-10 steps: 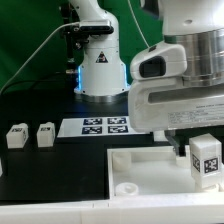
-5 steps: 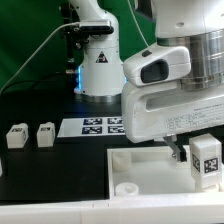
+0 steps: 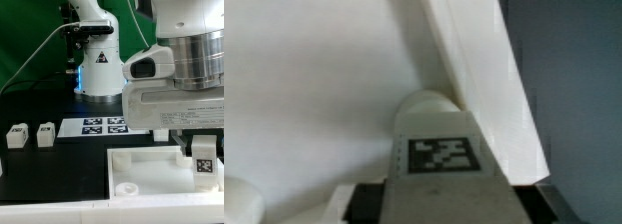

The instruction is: Assemble one leg

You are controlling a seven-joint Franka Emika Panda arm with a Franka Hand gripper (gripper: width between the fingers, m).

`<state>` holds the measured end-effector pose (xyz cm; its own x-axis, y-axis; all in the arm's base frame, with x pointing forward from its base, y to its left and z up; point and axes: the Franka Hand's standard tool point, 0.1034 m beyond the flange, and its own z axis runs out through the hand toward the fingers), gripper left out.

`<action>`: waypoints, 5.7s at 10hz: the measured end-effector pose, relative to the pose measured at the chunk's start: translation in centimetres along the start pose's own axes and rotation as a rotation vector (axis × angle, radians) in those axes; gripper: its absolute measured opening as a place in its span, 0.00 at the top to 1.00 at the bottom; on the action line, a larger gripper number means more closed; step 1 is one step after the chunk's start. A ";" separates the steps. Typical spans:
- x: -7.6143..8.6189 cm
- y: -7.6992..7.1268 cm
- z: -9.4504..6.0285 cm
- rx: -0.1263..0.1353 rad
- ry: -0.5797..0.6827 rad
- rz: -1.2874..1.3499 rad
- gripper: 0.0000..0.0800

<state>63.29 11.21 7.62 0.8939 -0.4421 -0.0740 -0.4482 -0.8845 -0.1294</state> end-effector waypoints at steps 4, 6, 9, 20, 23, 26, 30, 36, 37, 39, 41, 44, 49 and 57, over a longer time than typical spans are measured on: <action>-0.5 -0.3 0.3 0.030 0.027 0.546 0.64; -0.7 -0.3 0.4 0.088 0.042 0.810 0.64; -0.8 -0.4 0.4 0.127 0.023 1.009 0.64; -1.5 -1.0 0.4 0.023 0.065 -0.102 0.19; -1.0 -1.0 0.0 -0.003 0.083 -0.412 0.19; -1.0 -1.1 0.0 0.008 0.081 -0.282 0.43; -1.0 -1.0 0.1 0.032 0.072 0.149 0.60; -0.7 -0.6 0.9 0.154 0.036 0.903 0.62; -0.7 -0.6 0.9 0.179 0.029 0.989 0.62; -0.9 -0.8 1.0 0.193 0.023 1.068 0.62; -0.9 -0.7 1.0 0.191 0.026 1.037 0.50; -0.8 -0.6 1.0 0.157 0.070 0.649 0.23; -1.0 -1.0 0.9 0.061 0.107 0.048 0.19; -0.7 -0.6 0.8 0.017 0.127 0.045 0.62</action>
Offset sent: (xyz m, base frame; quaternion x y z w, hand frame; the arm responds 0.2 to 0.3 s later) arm -0.0103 0.0146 -0.0099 0.0217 0.0004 0.3512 0.9360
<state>62.96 12.17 6.95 0.8661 -0.4978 0.0456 -0.4871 -0.8610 -0.1460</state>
